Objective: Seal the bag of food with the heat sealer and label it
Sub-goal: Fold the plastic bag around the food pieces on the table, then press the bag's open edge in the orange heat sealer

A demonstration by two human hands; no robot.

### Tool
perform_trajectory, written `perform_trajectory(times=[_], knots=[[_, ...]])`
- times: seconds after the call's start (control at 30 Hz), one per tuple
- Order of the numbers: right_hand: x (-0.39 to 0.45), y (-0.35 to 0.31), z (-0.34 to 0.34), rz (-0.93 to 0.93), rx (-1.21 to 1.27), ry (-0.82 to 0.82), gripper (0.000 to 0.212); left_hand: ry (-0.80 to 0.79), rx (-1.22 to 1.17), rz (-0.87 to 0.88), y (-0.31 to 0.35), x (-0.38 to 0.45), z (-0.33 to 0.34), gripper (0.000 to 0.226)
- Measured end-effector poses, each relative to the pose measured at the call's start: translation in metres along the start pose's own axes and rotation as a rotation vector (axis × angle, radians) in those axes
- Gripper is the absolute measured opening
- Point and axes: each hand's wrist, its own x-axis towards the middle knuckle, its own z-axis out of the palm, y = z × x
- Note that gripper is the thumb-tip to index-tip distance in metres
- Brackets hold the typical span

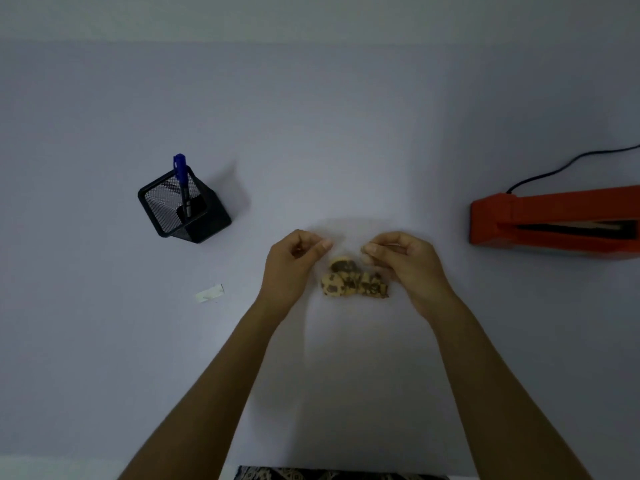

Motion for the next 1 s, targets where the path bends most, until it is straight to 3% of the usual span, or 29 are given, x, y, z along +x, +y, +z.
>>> perform_trajectory(times=[0.13,0.37,0.47,0.6,0.67,0.8,1.0], knots=[[-0.023,-0.013,-0.005,-0.065,0.021,0.019,0.008,-0.079,-0.127,-0.013,0.017,-0.015,0.001,0.013],[-0.094,-0.038,-0.012,-0.184,0.191,0.000,0.010,-0.086,-0.167,0.149,0.069,-0.064,0.000,0.022],[-0.134,-0.046,-0.010,-0.252,0.106,-0.033,0.018,-0.123,-0.181,0.199,0.088,-0.096,-0.001,0.017],[-0.182,-0.047,-0.012,-0.307,0.095,0.028,0.012,-0.215,-0.237,0.197,0.100,-0.136,0.000,0.022],[-0.206,-0.045,-0.016,-0.336,0.080,0.076,0.010,-0.327,-0.216,0.194,0.103,-0.157,0.003,0.029],[-0.229,-0.038,-0.023,-0.343,0.029,0.125,0.008,-0.476,-0.068,0.251,0.104,-0.172,0.007,0.014],[-0.247,-0.031,-0.051,-0.306,0.046,0.129,0.013,-0.497,-0.035,0.136,0.109,-0.186,0.024,0.021]])
